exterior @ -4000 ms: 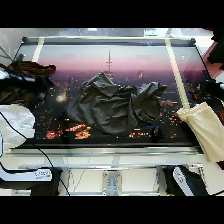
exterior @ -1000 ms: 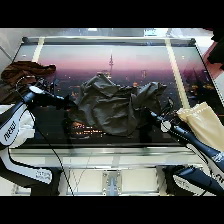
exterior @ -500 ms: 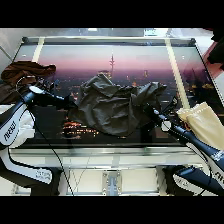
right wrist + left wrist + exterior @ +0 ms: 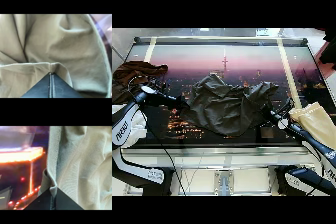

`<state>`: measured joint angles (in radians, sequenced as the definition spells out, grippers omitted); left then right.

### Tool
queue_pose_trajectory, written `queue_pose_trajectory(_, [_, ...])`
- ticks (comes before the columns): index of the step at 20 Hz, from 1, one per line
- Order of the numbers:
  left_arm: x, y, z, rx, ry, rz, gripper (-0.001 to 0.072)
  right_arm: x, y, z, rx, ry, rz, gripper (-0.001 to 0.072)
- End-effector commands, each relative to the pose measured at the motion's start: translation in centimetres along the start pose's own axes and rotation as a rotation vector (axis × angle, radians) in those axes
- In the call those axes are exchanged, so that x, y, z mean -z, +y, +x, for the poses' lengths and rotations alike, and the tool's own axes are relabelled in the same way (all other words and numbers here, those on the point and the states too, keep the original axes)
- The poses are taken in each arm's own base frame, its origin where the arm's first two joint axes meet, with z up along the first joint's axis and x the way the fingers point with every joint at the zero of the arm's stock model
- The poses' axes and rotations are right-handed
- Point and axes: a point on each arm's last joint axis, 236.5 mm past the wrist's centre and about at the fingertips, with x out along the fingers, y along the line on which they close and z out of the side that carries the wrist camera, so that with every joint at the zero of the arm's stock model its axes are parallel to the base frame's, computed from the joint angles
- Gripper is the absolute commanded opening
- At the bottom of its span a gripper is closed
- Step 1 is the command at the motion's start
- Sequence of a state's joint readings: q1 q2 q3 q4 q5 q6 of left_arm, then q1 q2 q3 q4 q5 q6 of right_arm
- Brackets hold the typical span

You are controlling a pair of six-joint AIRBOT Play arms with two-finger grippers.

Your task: Fold the shirts.

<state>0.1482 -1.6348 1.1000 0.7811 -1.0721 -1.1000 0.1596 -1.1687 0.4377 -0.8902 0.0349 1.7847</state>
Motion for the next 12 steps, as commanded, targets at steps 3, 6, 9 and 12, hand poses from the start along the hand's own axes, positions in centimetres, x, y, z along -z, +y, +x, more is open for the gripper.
queue_pose_trajectory(3, [0.0,0.0,0.0,0.0,0.0,0.002,0.0014,-0.3,0.6,-0.7,-0.018,0.0,0.001,0.0466])
queue_pose_trajectory(6, [0.0,0.0,0.0,0.0,-0.001,0.002,0.0013,-1.5,2.0,-1.8,-0.06,-0.039,-0.004,0.0475])
queue_pose_trajectory(9, [-0.1,0.0,0.0,-0.001,-0.001,0.002,0.0013,-1.3,2.2,-2.1,-0.065,-0.028,0.0,0.0473])
queue_pose_trajectory(12, [0.0,0.0,0.0,-0.001,-0.001,0.003,0.0013,1.3,1.5,-2.1,-0.038,0.078,-0.039,0.0474])
